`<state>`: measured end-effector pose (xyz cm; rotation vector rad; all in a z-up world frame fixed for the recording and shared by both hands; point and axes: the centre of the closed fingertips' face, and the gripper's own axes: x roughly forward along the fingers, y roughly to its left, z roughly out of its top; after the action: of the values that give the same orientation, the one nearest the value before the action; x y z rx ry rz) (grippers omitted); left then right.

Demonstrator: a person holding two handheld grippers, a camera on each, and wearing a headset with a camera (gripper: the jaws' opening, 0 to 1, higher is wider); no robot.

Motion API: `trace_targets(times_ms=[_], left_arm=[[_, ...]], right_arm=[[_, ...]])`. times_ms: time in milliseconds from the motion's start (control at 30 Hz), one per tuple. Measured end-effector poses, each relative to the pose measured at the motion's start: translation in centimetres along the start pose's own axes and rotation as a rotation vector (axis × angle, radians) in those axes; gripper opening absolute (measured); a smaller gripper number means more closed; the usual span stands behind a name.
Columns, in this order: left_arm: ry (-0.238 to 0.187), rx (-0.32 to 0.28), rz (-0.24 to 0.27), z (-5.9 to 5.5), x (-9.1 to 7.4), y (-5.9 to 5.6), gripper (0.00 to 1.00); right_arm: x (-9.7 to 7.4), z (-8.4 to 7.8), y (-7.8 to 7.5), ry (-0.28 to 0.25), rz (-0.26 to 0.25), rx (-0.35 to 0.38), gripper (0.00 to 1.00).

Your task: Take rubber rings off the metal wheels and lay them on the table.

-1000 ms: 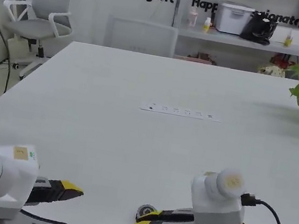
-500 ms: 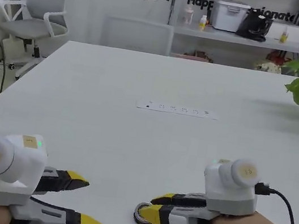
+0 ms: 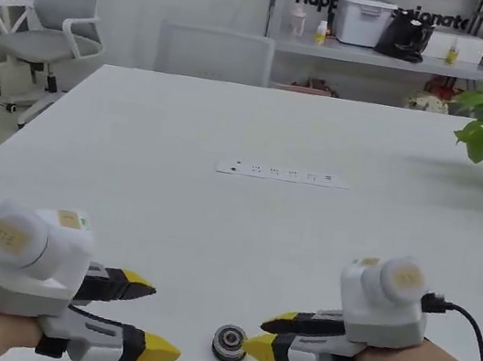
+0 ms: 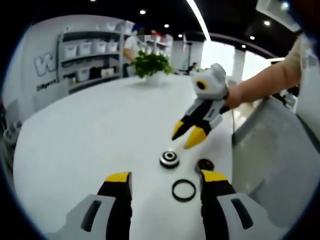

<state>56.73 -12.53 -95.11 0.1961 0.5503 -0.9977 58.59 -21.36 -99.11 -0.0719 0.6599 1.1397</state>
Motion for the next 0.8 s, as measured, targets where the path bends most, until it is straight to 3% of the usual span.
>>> trace_targets(times_ms=[133,367,800], left_arm=[[0.013,-0.001,-0.006,-0.3,0.7,-0.1,0.54],[0.005,-0.005,-0.017,0.3,1.8,-0.2,0.50],[0.056,0.032,-0.046,-0.3,4.3,-0.7,0.47]], right_arm=[[0.2,-0.6,0.0,0.019,0.002,-0.018,0.25],[0.7,-1.3,-0.2,0.049,0.002,-0.042,0.24],[1.5,-2.1,0.0,0.071,0.010,-0.067,0.21]])
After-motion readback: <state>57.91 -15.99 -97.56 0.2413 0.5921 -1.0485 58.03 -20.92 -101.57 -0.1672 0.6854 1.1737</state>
